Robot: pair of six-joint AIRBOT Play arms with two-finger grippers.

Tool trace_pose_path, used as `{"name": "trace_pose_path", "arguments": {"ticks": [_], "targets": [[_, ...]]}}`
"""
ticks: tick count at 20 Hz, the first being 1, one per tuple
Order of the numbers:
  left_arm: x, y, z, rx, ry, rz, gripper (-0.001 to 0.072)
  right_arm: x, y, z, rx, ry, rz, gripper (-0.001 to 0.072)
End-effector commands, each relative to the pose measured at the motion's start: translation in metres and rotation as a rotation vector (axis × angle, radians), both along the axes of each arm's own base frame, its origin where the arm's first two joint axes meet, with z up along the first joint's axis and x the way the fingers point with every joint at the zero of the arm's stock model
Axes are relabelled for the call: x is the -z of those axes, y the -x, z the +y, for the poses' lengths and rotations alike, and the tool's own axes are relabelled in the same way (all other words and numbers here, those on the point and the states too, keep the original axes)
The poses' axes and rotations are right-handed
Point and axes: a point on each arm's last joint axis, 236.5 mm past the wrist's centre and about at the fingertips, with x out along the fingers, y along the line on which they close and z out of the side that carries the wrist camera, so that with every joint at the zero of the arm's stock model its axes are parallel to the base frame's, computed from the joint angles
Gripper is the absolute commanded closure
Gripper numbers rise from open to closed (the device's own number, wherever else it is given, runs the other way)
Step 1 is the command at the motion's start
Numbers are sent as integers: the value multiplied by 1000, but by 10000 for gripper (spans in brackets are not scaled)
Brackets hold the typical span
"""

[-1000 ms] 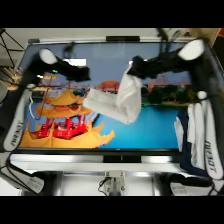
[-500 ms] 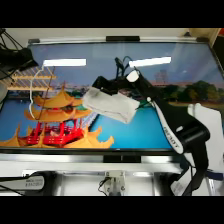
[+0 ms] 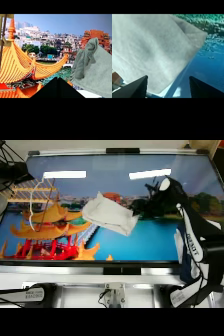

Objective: Fold the shirts.

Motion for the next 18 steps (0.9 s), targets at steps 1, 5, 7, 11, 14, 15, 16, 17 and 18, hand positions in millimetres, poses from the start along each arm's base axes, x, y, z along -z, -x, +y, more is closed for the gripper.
{"name": "trace_pose_path", "arguments": {"ticks": [1, 5, 7, 11, 14, 15, 16, 17, 18], "targets": [[3, 4, 1, 11, -9, 17, 670, 28, 22, 4, 84, -86, 94, 74], [6, 9, -1, 20, -8, 40, 670, 57, 18, 28, 157, -151, 63, 74], [6, 9, -1, 20, -7, 41, 670, 53, 8, 49, 156, -217, 17, 77], [7, 10, -1, 21, -6, 48, 669, 21, -17, 79, 158, -359, -110, 643], [9, 14, -2, 28, -6, 66, 669, -67, -46, 55, 144, -462, -270, 643], [9, 14, -2, 28, -6, 67, 670, -102, -54, 36, 154, -473, -324, 643], [9, 14, -2, 28, -6, 66, 670, -138, -57, 12, 177, -465, -372, 643], [9, 14, -2, 28, -6, 67, 669, -169, -57, -15, 205, -438, -415, 643], [9, 14, -2, 28, -6, 67, 669, -196, -52, -46, 242, -385, -453, 643]]}}
